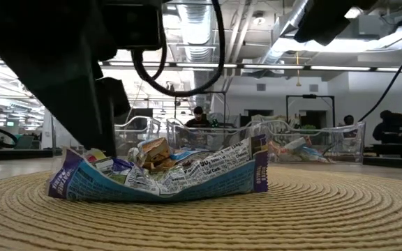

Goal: Pick and place Granola Bars by type
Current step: Put the blue granola bar into the center transparent bin

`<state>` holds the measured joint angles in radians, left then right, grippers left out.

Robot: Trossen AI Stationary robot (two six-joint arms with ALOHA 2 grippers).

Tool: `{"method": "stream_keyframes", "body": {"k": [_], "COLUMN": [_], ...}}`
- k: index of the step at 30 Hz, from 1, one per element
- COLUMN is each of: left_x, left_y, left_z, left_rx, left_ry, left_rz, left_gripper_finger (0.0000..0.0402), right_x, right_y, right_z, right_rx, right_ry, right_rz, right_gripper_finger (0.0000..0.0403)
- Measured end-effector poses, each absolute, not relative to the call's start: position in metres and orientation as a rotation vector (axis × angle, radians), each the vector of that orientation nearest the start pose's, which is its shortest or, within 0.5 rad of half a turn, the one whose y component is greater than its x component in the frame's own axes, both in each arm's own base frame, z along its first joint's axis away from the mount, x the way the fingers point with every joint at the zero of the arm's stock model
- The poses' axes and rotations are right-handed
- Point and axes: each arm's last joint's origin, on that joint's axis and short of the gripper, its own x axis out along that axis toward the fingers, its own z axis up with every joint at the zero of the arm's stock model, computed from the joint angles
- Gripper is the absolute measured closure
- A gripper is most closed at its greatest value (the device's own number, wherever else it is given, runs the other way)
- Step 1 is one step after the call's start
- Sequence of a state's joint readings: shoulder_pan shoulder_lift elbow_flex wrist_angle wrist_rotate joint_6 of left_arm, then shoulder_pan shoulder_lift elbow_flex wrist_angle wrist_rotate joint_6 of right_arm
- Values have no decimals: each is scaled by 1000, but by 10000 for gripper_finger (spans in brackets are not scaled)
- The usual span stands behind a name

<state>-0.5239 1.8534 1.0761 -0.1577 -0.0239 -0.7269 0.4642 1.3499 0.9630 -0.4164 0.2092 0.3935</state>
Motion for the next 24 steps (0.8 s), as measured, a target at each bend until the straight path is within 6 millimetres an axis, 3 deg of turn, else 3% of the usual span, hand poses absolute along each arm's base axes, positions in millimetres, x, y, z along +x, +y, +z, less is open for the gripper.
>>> {"method": "stream_keyframes", "body": {"k": [17,24], "left_x": [323,321], "left_y": [-186,-186], "left_z": [136,134], "left_rx": [-388,-382], "left_ry": [1026,1050], "left_rz": [-104,-100], "left_gripper_finger": [223,284], "right_x": [252,253], "right_y": [117,117], "right_z": [255,255], "right_rx": [109,109], "right_ry": [793,792], "right_rz": [79,79], "right_gripper_finger": [280,280]}}
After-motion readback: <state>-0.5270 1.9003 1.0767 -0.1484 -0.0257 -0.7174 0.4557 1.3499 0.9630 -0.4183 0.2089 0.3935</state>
